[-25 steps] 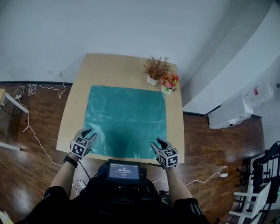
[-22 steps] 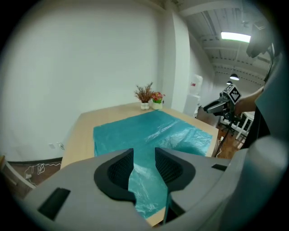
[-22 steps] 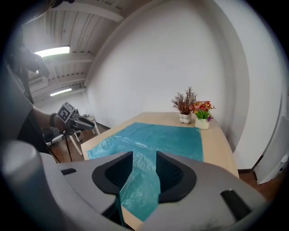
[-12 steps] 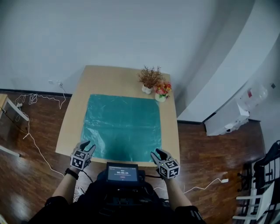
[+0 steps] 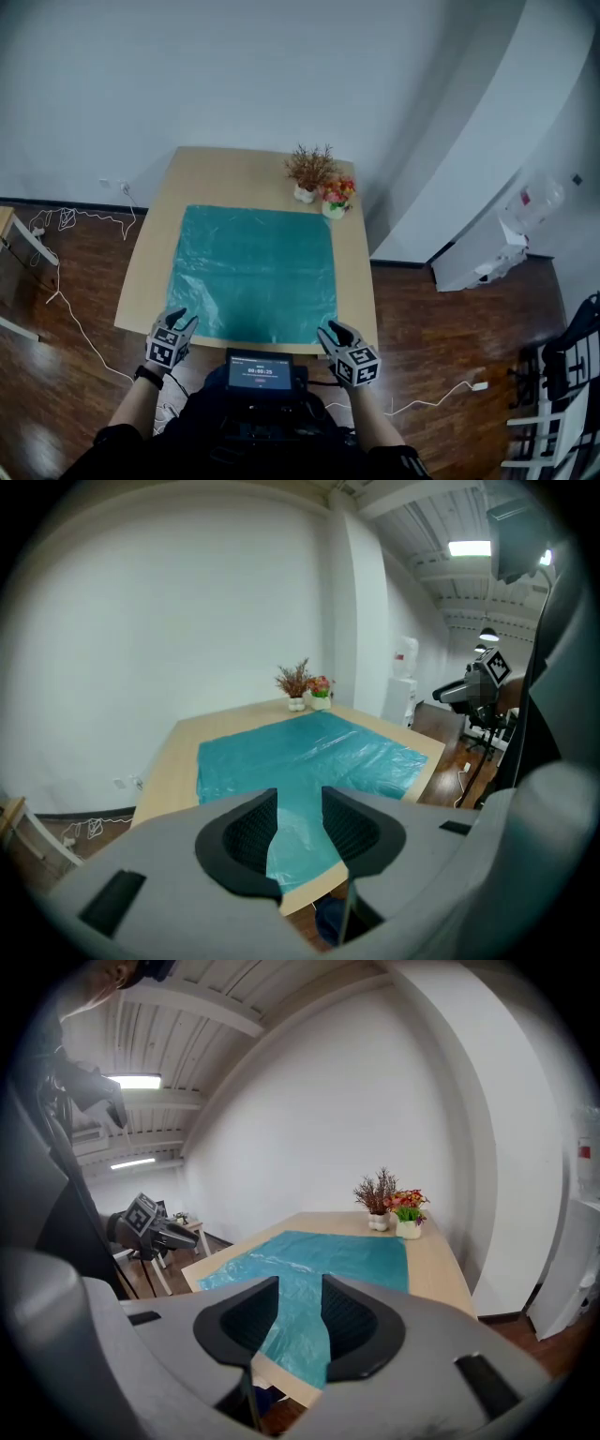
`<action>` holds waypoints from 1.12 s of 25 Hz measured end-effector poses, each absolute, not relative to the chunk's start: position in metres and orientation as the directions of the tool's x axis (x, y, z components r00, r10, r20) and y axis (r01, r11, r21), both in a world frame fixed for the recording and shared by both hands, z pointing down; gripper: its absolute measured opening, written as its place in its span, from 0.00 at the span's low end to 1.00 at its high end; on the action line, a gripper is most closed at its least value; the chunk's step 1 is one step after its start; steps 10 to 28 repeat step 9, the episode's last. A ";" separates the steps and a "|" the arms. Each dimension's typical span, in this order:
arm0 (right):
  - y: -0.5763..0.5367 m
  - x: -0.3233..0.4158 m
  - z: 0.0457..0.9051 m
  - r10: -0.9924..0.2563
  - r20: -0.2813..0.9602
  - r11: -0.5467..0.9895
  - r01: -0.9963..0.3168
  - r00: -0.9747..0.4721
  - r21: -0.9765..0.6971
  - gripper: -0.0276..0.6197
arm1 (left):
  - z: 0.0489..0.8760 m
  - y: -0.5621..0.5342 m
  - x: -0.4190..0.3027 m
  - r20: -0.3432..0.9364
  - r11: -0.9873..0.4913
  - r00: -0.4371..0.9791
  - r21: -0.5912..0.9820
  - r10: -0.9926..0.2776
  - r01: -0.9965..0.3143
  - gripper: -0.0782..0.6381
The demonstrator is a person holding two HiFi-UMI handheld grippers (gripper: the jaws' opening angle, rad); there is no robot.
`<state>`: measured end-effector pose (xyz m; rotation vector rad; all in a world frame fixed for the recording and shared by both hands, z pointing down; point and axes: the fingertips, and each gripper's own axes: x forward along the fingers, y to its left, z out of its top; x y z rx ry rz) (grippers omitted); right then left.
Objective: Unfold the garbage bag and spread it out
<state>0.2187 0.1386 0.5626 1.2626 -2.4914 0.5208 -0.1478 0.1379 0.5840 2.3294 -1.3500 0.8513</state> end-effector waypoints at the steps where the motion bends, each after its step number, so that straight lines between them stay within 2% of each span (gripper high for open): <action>1: 0.140 0.220 0.562 -0.708 0.418 0.547 -0.816 -0.569 -0.184 0.30 | 0.583 0.139 -0.148 0.633 -0.500 0.375 -0.023 -0.677 -0.866 0.33; 28: 0.149 0.226 0.562 -0.710 0.410 0.553 -0.814 -0.572 -0.179 0.30 | 0.586 0.152 -0.143 0.630 -0.493 0.372 -0.021 -0.682 -0.870 0.33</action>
